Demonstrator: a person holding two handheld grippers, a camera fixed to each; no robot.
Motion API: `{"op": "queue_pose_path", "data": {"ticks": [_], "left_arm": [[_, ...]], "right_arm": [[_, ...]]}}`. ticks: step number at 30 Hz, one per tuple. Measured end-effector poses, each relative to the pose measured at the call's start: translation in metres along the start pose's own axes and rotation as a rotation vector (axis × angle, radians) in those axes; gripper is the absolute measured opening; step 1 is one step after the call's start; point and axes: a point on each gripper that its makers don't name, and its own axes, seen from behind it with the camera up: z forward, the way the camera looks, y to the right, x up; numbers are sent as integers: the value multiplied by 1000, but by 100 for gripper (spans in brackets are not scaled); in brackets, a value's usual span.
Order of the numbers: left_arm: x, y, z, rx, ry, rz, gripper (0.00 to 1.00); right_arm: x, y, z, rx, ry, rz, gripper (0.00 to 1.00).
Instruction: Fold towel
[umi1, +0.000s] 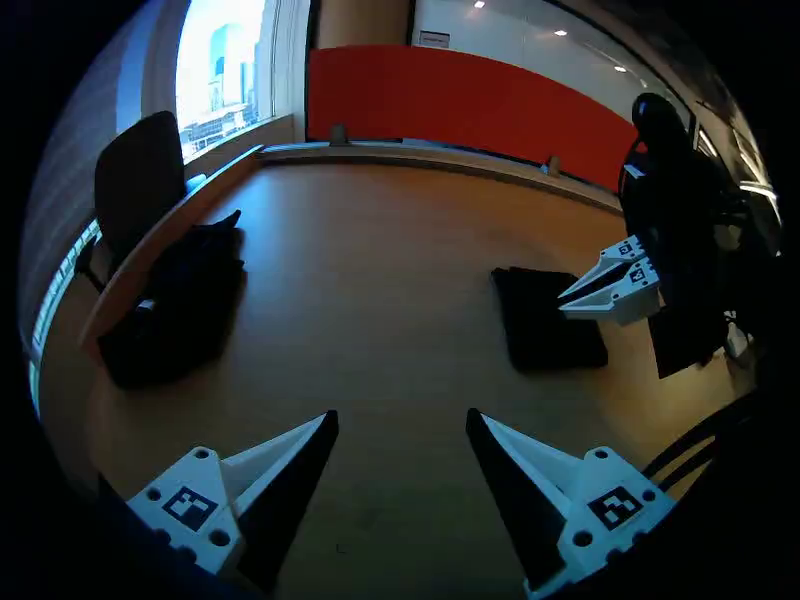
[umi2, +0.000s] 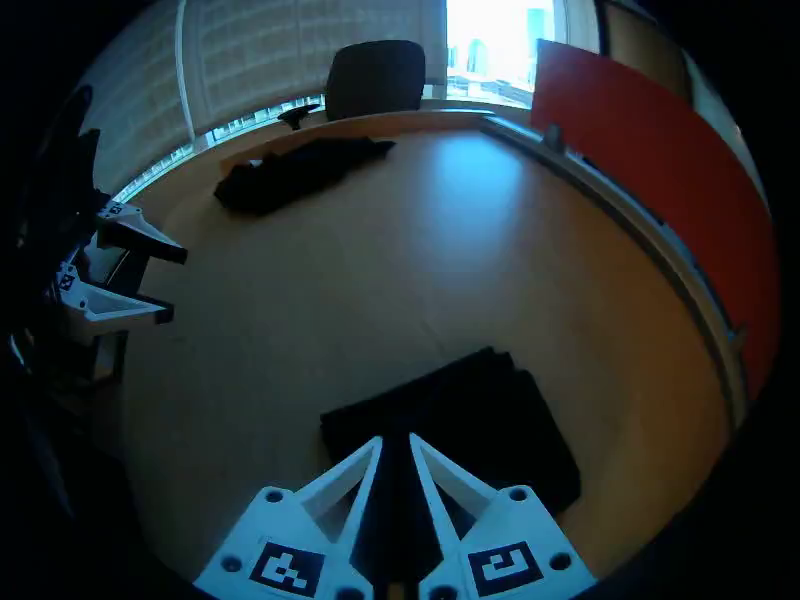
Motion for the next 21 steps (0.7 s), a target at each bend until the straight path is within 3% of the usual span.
{"op": "queue_pose_path", "data": {"ticks": [1, 3, 7, 13, 21], "left_arm": [[0, 0, 0, 0, -1, -1, 95], [0, 0, 1, -1, -2, -2, 95], [1, 2, 2, -6, -3, 3, 95], [2, 7, 3, -12, -3, 5, 95], [3, 10, 4, -14, -3, 9, 95]], "right_arm": [[0, 0, 0, 0, 0, -1, 8], [0, 1, 0, -1, -1, -3, 21], [1, 4, -4, -13, 10, -3, 63], [-2, 9, -11, -27, 17, 6, 76], [-14, 11, -21, -45, 19, 42, 76]]}}
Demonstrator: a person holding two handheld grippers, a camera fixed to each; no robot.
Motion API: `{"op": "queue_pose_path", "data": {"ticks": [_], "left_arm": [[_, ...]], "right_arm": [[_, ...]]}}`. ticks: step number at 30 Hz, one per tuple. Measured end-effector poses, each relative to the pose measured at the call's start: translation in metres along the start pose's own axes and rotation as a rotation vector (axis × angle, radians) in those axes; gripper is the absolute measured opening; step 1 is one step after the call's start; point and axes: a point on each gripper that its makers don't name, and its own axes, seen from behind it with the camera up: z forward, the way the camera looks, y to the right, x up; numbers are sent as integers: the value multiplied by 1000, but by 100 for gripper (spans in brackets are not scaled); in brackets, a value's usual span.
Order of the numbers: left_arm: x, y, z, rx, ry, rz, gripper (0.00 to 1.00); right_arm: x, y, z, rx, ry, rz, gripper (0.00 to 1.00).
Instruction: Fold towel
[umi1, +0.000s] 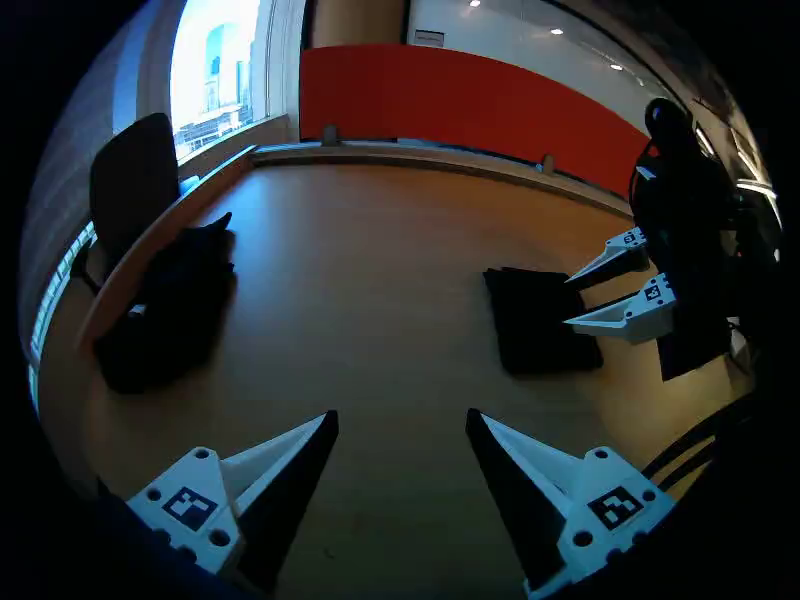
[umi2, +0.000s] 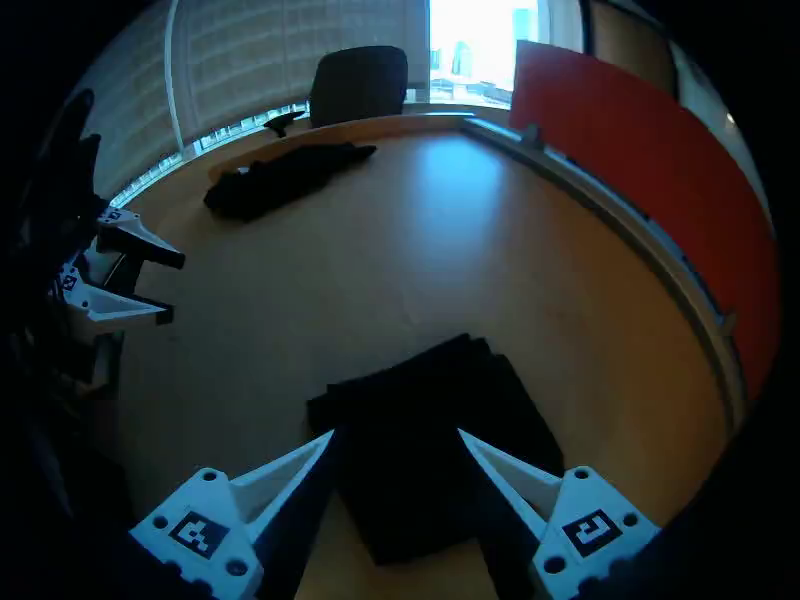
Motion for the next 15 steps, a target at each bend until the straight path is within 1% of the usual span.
{"op": "queue_pose_path", "data": {"ticks": [6, 15], "left_arm": [[1, -1, -1, 3, 2, 2, 95], [2, -1, -1, 4, 4, 6, 95]], "right_arm": [[-20, 1, -9, -19, -15, 19, 76], [-49, 0, -21, -52, -30, 76, 76]]}}
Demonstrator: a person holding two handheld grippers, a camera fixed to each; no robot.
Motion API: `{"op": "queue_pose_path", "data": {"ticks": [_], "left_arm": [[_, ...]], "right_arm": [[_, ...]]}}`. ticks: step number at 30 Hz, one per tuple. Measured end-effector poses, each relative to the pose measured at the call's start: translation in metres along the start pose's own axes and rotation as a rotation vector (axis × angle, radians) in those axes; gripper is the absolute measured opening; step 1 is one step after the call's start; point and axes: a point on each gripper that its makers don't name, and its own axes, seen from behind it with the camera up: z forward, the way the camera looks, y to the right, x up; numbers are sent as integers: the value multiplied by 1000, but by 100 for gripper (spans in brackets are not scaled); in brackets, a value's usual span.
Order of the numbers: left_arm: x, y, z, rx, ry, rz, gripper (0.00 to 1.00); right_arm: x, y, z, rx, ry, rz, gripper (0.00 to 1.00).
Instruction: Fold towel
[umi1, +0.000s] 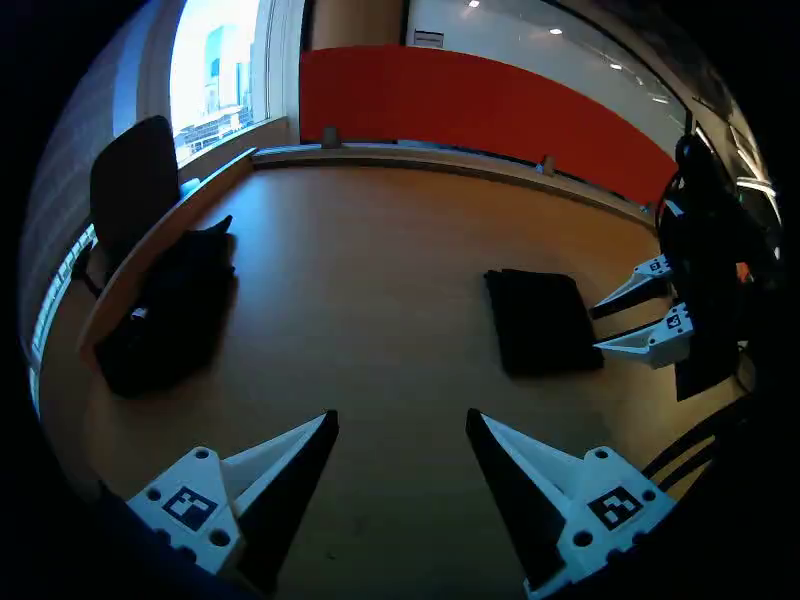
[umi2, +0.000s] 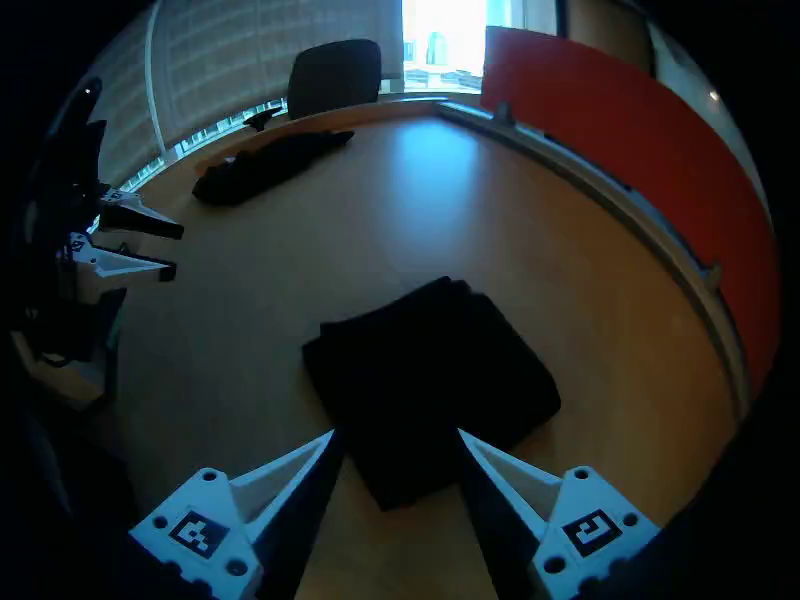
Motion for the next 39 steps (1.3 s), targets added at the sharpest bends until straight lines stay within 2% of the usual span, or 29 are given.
{"op": "queue_pose_path", "data": {"ticks": [9, 15, 23, 33, 39], "left_arm": [[-1, 3, -1, -3, 2, 2, 95], [-2, 4, -1, -3, 1, 2, 95], [-2, 4, -1, -5, 2, -4, 95], [-3, 4, 0, -3, -1, -4, 95], [-4, 3, 0, -4, -2, -5, 95]], "right_arm": [[-22, 1, -5, -19, -18, 41, 76], [-38, -1, -1, -25, -48, 46, 76], [-55, -1, 4, -31, -78, 83, 74], [-56, -2, 7, -39, -75, 104, 55], [-54, -2, 8, -38, -64, 128, 30]]}}
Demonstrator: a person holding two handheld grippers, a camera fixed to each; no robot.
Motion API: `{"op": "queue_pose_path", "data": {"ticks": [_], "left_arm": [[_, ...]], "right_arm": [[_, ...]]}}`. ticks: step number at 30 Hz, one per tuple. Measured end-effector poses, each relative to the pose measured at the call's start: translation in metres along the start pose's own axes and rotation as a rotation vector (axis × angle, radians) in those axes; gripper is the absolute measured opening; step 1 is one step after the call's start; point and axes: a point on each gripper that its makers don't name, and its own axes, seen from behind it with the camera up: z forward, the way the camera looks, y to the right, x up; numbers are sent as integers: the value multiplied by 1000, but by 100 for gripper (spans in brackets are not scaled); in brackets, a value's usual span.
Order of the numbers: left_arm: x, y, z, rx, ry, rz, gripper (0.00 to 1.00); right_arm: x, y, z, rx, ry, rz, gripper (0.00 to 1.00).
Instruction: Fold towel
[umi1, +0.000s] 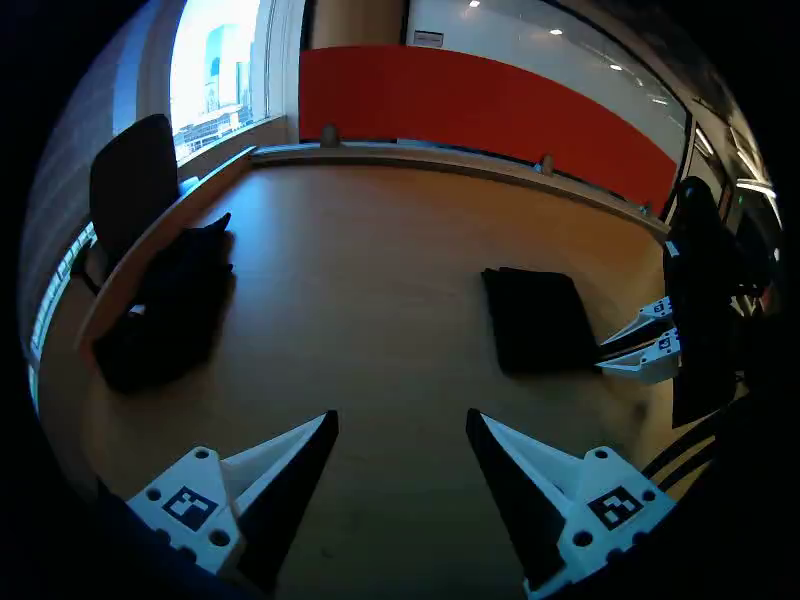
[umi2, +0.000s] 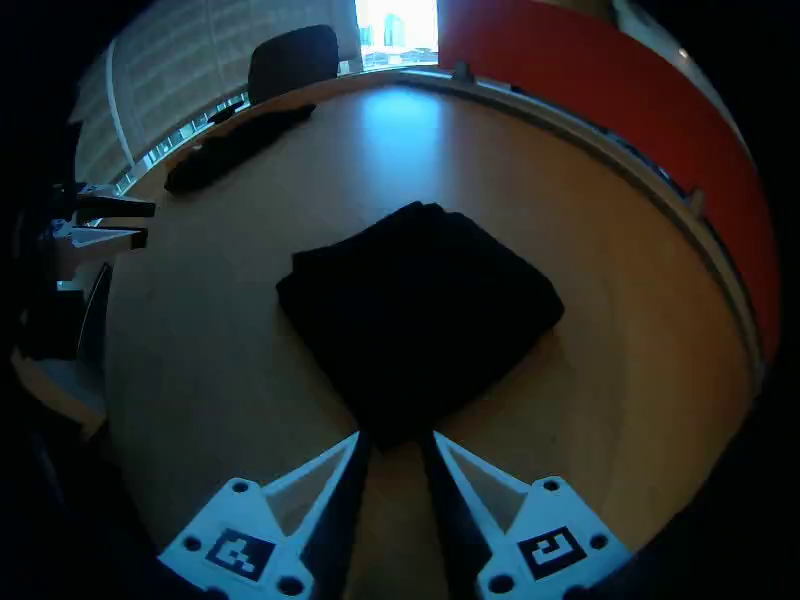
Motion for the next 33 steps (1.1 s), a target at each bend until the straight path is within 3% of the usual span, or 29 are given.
{"op": "queue_pose_path", "data": {"ticks": [10, 18, 24, 33], "left_arm": [[0, 0, 2, -1, -2, 0, 95], [0, -1, 3, -1, -5, 1, 95], [3, -1, 4, -5, -2, 1, 95], [9, 2, 5, -14, 7, 9, 95]], "right_arm": [[1, 0, 0, 2, 12, 9, 8], [8, 5, -3, -11, 30, -2, 5], [30, 11, -14, -26, 72, -18, 5], [94, 18, -41, -43, 167, -74, 5]]}}
